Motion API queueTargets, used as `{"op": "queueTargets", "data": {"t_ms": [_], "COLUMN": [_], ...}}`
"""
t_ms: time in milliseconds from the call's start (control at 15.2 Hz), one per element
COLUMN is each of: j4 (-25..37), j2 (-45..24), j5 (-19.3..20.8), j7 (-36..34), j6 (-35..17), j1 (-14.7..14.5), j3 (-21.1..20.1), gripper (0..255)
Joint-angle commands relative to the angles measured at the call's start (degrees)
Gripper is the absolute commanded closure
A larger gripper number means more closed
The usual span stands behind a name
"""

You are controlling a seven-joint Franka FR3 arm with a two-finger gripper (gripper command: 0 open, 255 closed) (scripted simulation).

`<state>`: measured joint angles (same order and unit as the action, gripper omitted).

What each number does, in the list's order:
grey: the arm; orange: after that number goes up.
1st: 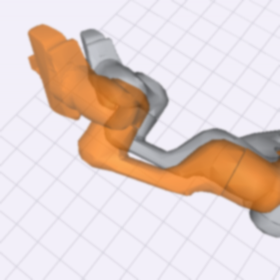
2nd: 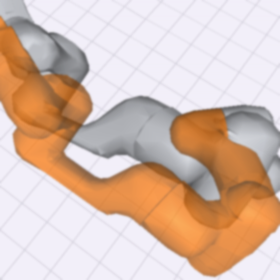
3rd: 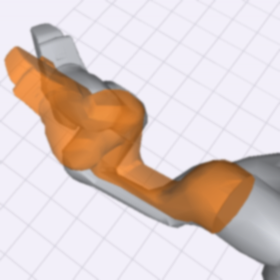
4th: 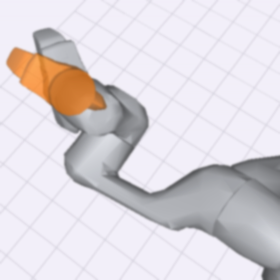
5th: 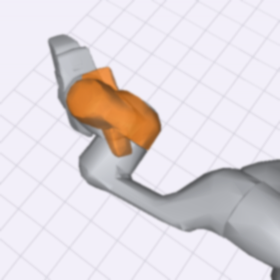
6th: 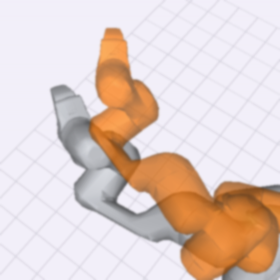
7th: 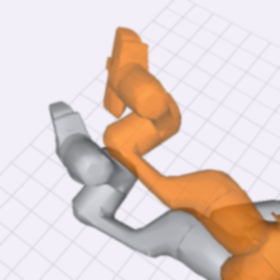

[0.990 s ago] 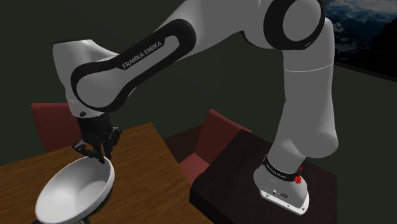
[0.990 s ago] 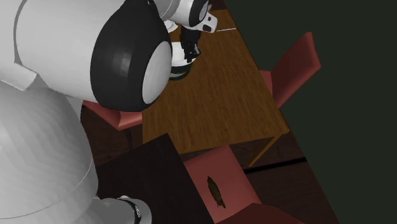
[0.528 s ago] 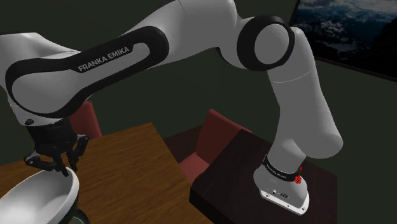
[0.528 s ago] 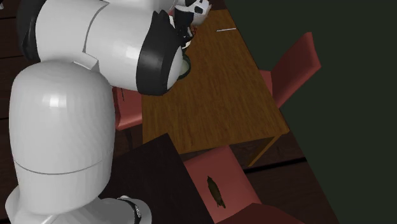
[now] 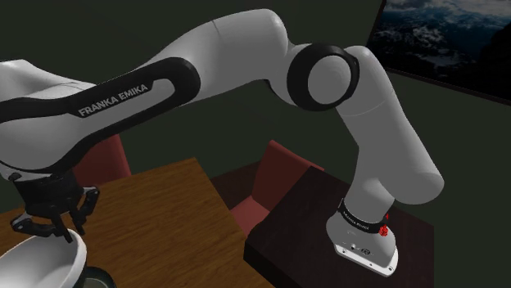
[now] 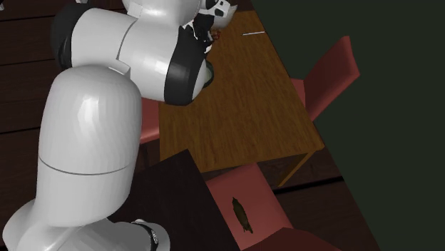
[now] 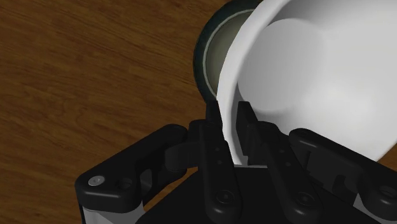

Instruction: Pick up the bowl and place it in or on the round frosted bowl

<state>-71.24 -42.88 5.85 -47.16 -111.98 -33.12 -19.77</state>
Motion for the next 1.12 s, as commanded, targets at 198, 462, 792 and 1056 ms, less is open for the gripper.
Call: {"op": "queueTargets", "data": {"t_ms": [198,462,792,1056], "j4": [-1.34,-2.27,-3.08,-3.44], "j2": [-1.52,-2.82,-4.66,-6.49], "j5": [0.33,0.61,0.99,1.33], "j7": [0.11,0.18,0.25,0.32], "j6": [-2.89,-5.09,-7.7,-9.86], "j1": [-0.05,-0.12,-0.27,-0.46], "j3": [0.28,0.53,0.88,1.21], "gripper": [255,255,255,255]}}
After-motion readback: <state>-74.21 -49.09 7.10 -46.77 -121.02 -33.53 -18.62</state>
